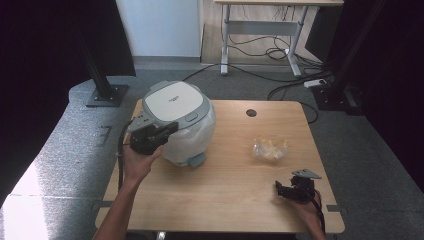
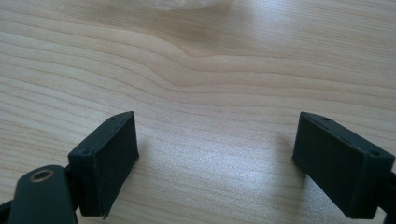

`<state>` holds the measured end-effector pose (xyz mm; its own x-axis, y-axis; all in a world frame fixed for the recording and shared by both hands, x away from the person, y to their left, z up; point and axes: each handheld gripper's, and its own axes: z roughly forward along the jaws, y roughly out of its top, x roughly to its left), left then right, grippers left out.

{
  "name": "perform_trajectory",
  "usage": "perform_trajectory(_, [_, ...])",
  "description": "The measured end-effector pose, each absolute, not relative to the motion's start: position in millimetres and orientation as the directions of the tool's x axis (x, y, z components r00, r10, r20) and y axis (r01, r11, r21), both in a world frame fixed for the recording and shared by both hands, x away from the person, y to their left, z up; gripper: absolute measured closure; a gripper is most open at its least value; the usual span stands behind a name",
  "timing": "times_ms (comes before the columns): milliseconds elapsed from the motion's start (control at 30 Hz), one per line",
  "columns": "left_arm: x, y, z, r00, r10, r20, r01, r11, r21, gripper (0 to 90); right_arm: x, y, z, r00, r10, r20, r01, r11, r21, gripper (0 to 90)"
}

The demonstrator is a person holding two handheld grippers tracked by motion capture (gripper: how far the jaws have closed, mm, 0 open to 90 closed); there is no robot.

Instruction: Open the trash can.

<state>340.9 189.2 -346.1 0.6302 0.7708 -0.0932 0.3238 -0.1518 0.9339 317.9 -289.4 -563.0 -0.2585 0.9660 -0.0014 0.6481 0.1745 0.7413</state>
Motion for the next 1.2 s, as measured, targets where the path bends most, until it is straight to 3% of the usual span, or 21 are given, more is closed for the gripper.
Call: perform_trajectory(1200, [390,152,-343,0.628,0.773,-0.093,0.374,-0.195,0.907,90.0,318,-289,-563,-0.258,0.966,-0.001,0.651,0.175,0.739,13.4])
